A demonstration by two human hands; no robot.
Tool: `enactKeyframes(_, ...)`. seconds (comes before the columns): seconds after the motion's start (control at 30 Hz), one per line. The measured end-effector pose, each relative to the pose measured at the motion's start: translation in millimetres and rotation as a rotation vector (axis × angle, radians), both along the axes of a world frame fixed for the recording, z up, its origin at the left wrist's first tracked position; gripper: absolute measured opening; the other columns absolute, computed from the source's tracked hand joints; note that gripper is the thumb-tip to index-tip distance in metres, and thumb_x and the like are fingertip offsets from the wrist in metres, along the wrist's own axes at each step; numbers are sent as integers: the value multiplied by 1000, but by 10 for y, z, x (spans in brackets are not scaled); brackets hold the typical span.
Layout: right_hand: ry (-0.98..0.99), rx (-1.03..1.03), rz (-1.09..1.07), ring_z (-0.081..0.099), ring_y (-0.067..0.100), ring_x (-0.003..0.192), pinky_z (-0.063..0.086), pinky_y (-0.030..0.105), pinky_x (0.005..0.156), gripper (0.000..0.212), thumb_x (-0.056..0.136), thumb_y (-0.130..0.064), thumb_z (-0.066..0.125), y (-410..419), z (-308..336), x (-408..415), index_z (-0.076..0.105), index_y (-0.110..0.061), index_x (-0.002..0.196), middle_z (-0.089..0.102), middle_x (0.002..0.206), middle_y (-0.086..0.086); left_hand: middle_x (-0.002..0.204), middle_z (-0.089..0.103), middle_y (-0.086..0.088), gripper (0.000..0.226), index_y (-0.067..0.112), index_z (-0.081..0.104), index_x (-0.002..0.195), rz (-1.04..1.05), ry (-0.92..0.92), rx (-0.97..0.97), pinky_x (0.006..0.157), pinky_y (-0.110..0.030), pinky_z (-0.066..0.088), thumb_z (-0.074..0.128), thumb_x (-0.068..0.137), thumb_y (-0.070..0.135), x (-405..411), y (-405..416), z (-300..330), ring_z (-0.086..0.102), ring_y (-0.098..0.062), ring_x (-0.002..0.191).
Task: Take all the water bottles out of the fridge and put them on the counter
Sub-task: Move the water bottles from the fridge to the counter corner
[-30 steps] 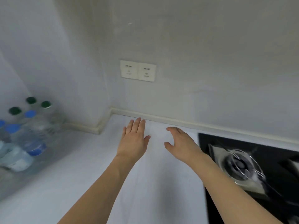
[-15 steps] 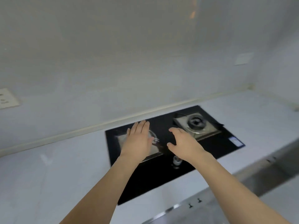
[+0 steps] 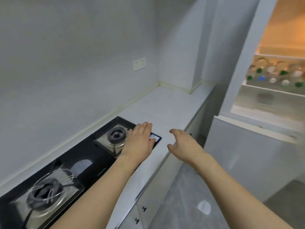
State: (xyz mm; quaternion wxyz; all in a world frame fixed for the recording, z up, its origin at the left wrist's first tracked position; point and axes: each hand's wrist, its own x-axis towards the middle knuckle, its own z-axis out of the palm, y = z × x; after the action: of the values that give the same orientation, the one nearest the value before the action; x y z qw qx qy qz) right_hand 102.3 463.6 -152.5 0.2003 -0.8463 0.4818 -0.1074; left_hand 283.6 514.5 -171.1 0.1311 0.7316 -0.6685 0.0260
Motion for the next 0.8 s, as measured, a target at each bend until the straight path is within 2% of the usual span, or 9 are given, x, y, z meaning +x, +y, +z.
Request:
enactKeyframes(0.2,-5,1,-140,41,21,133,37,32,107,58,93,-29,52,-426,26,-571,34,-15,146,40,148,4,157,23,-4,58,14,21,150,-169,-28,19,114,-47,24,38,100,40,-530,-713,45,18,-24,145)
enactKeyframes(0.37,-1,-6,-239,42,23,131,36,30,105,57,93,-28,53,-909,25,-889,34,-15,145,41,147,5,157,23,-4,56,14,22,150,-266,-33,6,114,-45,23,36,101,38,-854,-1360,71,19,-22,144)
enactKeyframes(0.6,32,16,-355,39,22,135,35,32,106,59,95,-31,52,-1911,18,-1204,31,-16,147,37,151,3,157,23,-4,56,14,22,150,-365,7,28,115,-46,22,37,101,37,-1202,-2517,16,20,-23,144)
enactKeyframes(0.8,0,-61,-441,42,22,134,37,33,106,58,94,-33,53,-2812,181,-1349,34,-18,146,40,150,2,156,26,-5,55,14,24,149,-432,-2,-26,116,-45,22,38,101,37,-1366,-3506,213,23,-23,143)
